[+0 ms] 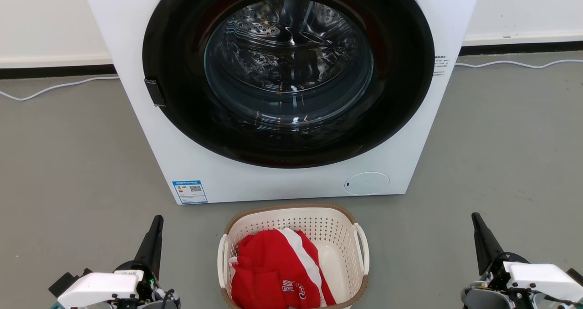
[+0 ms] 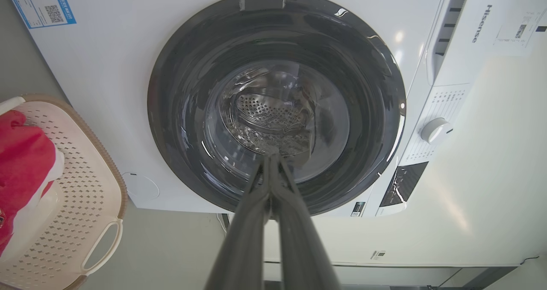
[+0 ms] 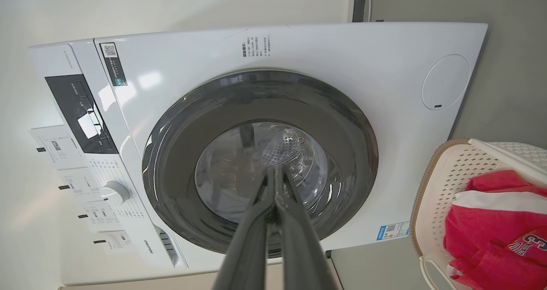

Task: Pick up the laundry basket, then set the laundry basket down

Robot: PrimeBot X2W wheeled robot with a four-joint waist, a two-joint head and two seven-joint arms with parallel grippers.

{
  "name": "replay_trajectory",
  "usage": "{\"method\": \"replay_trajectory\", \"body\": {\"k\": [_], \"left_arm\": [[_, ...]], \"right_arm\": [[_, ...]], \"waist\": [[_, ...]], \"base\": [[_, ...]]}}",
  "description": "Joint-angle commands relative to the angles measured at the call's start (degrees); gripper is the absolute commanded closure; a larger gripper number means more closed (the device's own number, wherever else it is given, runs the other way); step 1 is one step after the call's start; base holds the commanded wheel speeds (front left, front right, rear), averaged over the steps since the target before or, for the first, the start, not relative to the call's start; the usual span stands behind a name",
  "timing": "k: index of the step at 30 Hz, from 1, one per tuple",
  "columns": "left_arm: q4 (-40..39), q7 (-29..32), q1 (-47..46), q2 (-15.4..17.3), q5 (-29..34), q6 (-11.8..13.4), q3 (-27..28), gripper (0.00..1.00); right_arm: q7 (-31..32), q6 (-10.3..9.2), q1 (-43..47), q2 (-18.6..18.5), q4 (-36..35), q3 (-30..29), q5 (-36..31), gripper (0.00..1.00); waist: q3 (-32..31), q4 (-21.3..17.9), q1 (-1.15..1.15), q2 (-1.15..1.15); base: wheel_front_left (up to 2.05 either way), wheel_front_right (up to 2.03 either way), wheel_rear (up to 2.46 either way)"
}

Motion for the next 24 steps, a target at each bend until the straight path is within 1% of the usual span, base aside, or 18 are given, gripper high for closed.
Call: {"method": "replay_trajectory", "body": {"k": [1, 24], "left_arm": [[-1.61, 0.38, -3.01, 0.66, -0.31, -0.42, 1.73, 1.00], [-1.61, 0.37, -3.01, 0.66, -0.32, -0.42, 1.72, 1.00]], "right_arm": [[0.61, 0.42, -3.44, -0.62, -1.70, 1.04, 0.36, 1.00], [0.61, 0.42, -3.43, -0.62, -1.70, 1.05, 0.37, 1.00]], "waist": [[0.00, 0.00, 0.00, 0.00], [0.00, 0.00, 0.00, 0.00]], "base": [[0.00, 0.00, 0.00], [0.00, 0.00, 0.00]]}}
